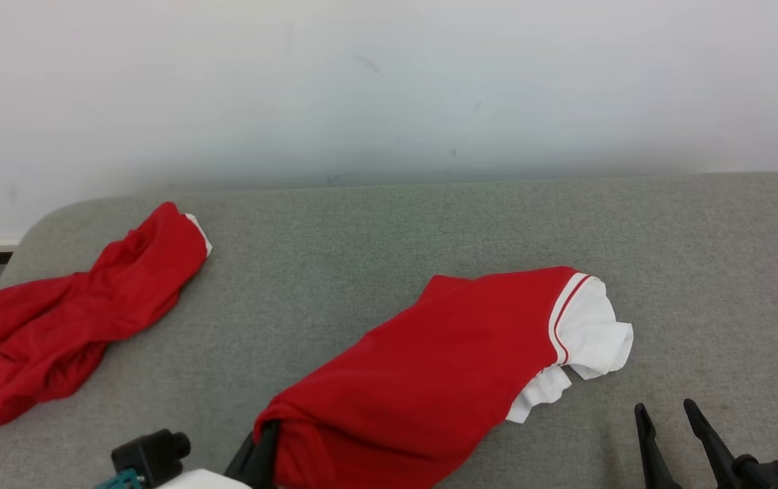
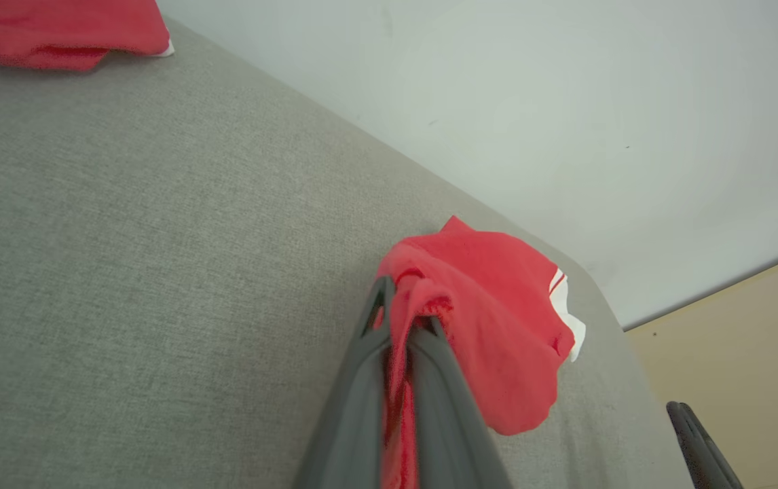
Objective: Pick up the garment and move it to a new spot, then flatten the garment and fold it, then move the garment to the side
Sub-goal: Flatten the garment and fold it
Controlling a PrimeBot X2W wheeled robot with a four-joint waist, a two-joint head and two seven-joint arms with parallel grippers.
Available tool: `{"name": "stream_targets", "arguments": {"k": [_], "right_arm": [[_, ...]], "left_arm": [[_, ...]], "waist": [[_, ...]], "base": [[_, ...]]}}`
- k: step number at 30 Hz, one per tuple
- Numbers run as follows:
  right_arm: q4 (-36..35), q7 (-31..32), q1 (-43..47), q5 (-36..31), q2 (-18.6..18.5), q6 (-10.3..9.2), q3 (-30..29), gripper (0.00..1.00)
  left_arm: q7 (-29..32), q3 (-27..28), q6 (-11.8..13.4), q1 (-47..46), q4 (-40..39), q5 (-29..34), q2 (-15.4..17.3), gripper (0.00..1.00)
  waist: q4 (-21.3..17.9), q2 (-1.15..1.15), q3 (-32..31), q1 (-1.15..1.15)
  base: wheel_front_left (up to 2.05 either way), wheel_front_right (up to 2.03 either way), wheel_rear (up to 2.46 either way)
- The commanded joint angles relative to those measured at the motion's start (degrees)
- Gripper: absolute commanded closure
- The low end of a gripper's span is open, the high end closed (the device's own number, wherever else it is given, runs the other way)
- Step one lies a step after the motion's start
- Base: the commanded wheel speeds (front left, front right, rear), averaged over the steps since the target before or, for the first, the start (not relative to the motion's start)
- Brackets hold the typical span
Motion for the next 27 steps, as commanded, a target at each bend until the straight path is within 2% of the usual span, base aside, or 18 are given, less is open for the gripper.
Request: {"name": "stream_targets", "arguments": {"k": [1,6,7,8,16,17,18,19,23,27], "right_arm": [[-0.1,0.1,-0.7,0.2,-0.4,-0.12,-0.1,0.0],[0.0,0.1,-1.3,0.2,-0.8,-0.12,0.4,0.0],[-0.1,0.1,-1.6,0.2,-1.0,-0.12,0.4,0.0],[-0.1,0.1,-1.6,0.2,-1.0,-0.12,0.4,0.0],[0.0,0.1,-2.7,0.1,-1.2,-0.12,0.9,0.0],[0.0,0.1,-2.7,0.1,-1.2,-0.12,0.9,0.0],[0.1,0.1,-2.7,0.1,-1.2,-0.12,1.0,0.0],[0.1,0.1,-2.7,0.1,-1.2,-0.12,0.9,0.0],[0.2,0.1,-2.0,-0.1,-1.0,-0.12,0.6,0.0],[0.3,0.1,-1.2,-0.1,-0.8,-0.12,0.4,0.0]], "left_arm": [[-1.1,0.9,-0.4,-2.1,2.8,0.5,0.8,1.0],[-5.3,2.7,-1.1,-6.8,12.2,1.9,1.8,1.0],[-7.2,3.1,-1.4,-9.6,16.5,3.3,2.9,1.0],[-7.2,3.1,-1.4,-9.6,16.5,3.3,2.9,1.0],[-11.9,4.3,-3.1,-19.0,32.4,4.5,5.0,1.0],[-12.7,4.5,-3.3,-19.7,34.3,4.5,5.1,0.91],[-13.7,4.4,-3.4,-20.2,35.8,5.0,5.3,0.54],[-14.5,4.4,-3.5,-20.7,36.9,5.1,5.2,0.0],[-16.7,4.7,-3.7,-20.4,39.4,4.6,4.7,0.0],[-18.4,5.9,-3.0,-17.1,38.5,3.7,4.7,0.0]], "waist": [[-0.6,0.0,0.6,0.0],[-1.7,0.0,1.7,0.0],[-2.3,0.0,2.2,0.0],[-2.3,0.0,2.2,0.0],[-4.3,0.0,3.6,0.0],[-4.5,0.0,3.6,0.0],[-4.8,0.0,3.6,0.0],[-5.0,0.0,3.5,0.0],[-5.4,0.0,2.9,0.0],[-5.5,0.0,2.1,0.0]], "base": [[0.0,0.0,0.0],[0.0,0.0,0.0],[0.0,0.0,0.0],[0.0,0.0,0.0],[0.0,0.0,0.0],[0.0,0.0,0.0],[0.0,0.0,0.0],[0.0,0.0,0.0],[0.0,0.0,0.0],[0.0,0.0,0.0]]}}
